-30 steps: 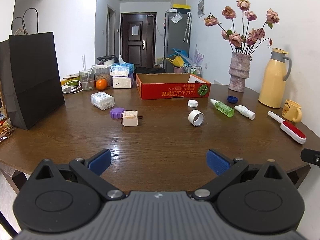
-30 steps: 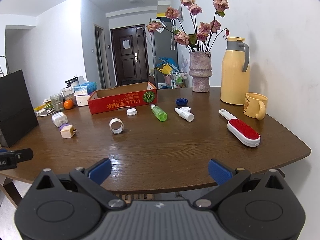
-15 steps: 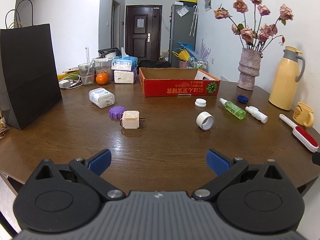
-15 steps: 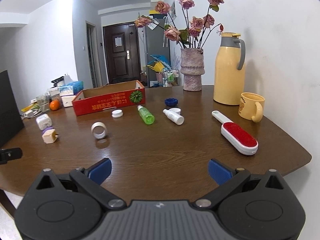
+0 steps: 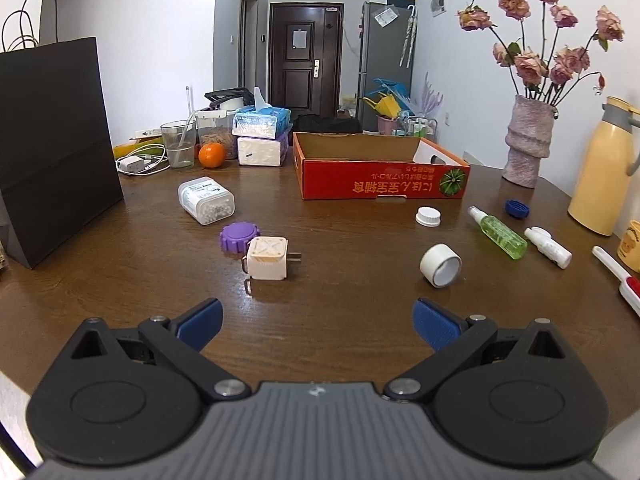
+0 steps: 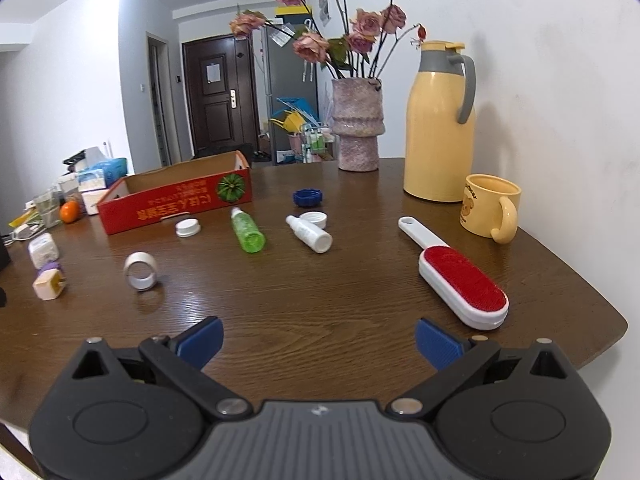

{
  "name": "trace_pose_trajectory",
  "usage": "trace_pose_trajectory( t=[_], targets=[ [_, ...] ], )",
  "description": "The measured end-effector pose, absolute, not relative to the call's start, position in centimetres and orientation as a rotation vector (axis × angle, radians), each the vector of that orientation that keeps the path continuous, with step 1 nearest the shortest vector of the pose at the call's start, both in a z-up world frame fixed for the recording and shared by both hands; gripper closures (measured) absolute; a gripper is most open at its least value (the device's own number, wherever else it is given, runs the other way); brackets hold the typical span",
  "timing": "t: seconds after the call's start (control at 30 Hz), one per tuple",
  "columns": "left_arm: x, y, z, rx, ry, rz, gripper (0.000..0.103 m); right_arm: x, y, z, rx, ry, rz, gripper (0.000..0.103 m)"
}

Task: Organize rigid objects
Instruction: 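Reach the right tool to the red lint roller while the left tool approaches the cream plug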

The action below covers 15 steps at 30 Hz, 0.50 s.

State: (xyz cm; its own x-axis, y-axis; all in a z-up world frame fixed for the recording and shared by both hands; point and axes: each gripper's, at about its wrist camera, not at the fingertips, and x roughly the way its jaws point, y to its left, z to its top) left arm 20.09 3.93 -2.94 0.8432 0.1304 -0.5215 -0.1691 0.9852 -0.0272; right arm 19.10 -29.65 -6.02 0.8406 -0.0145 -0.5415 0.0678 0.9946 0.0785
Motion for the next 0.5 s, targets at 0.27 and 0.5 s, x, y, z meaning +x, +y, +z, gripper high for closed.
trace_pose_trajectory(
  t=[0.27,0.5],
  targets=[
    [23.2,4.3,-3.9,-0.073,0.568,0.192,0.000,22.5,-32.1,-7.1,0.074,0.594,-0.104,0.001],
    [25.5,4.9,-4.7,-0.081,0.577,0.243,0.000,25.4,-35.1,-8.5,0.022,0.616,-0.161,0.001]
  ],
)
